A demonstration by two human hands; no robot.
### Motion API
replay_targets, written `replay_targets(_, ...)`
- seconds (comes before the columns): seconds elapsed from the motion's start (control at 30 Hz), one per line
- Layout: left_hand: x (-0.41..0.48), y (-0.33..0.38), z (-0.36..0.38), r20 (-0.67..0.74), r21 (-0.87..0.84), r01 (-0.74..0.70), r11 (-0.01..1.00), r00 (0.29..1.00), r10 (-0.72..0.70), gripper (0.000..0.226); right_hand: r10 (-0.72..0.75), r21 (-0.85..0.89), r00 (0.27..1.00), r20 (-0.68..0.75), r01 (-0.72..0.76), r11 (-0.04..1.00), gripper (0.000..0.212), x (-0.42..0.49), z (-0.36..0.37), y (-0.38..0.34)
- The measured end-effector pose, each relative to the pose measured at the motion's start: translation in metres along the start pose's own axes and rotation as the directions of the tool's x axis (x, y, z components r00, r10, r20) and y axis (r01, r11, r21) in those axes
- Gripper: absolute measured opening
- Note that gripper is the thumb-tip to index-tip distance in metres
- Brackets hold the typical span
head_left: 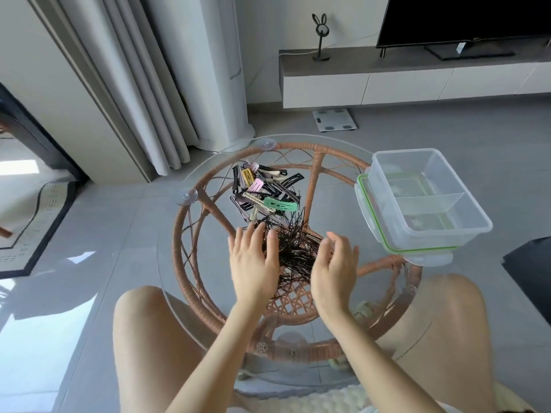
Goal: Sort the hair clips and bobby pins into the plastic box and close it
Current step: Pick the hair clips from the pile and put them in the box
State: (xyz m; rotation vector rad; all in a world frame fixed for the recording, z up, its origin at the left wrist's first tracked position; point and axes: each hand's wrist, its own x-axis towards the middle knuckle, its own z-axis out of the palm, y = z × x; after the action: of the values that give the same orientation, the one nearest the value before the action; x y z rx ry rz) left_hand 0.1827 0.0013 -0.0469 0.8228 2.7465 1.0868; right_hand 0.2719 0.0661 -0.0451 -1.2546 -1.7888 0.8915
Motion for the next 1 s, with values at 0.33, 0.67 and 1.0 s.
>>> replay_targets(0.33,0.018,0.007,-0.017,-0.112,-0.297,0.130,0.946,0.979,-0.170,0.036,-0.058,0.113,0.995,0.084,0.048,0.992,0.023,0.015,0.017,-0.039)
replay_targets(0.67,0.164,0.001,-0.054,0.353,0.161,0.218,0.963,0.898,-0.263,0.085,-0.225,-0.348,0.642,0.733,0.638,0.687,0.093,0.159,0.083,-0.081)
replay_targets(1.0,0.210,-0.003,-0.031,0.431,0.208,-0.112,0.972,0.902,0.012,0.082,-0.076,-0.271,0.514,0.855,0.566,0.778,0.074,0.185,0.124,-0.096)
